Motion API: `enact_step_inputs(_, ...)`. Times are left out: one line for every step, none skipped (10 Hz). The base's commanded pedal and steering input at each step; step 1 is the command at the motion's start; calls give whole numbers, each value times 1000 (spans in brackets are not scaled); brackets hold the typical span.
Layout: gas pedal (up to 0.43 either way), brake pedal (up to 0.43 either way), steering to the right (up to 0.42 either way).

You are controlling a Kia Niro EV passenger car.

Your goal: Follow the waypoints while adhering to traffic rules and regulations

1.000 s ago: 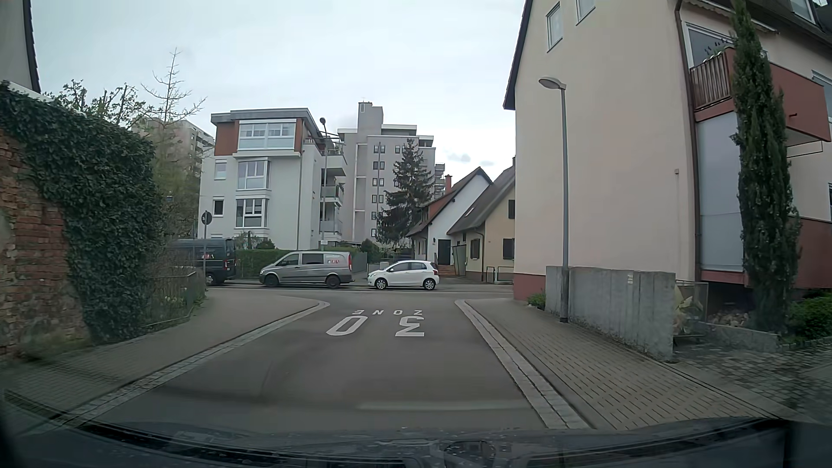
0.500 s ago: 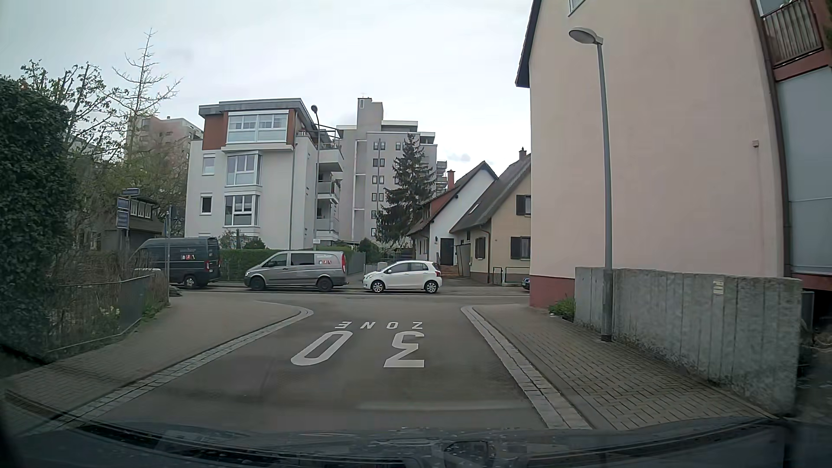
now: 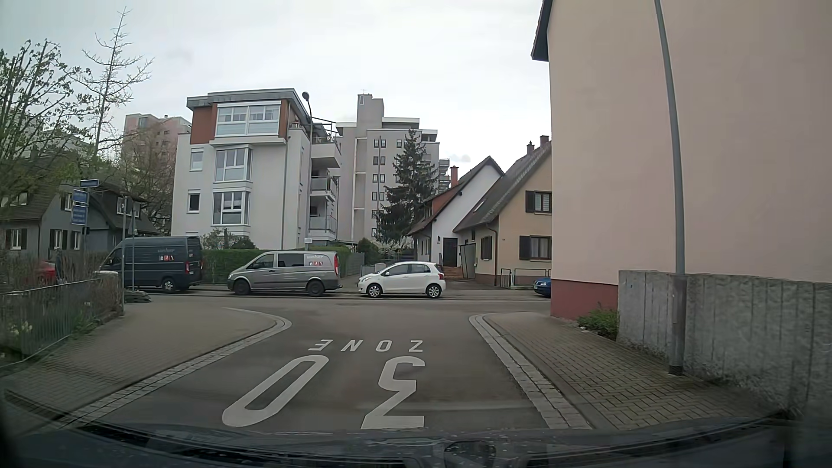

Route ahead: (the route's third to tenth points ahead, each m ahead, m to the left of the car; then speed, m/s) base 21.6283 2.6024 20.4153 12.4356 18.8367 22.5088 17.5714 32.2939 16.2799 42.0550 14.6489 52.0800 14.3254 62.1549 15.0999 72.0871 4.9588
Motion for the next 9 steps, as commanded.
enact_step_inputs(0, 0, -3)
enact_step_inputs(0, 0, -3)
enact_step_inputs(0, 0, -3)
enact_step_inputs(0, 12, -3)
enact_step_inputs(0, 30, -3)
enact_step_inputs(0, 55, -2)
enact_step_inputs(0, 79, -2)
enact_step_inputs(0, 91, -2)
enact_step_inputs(0, 104, -1)
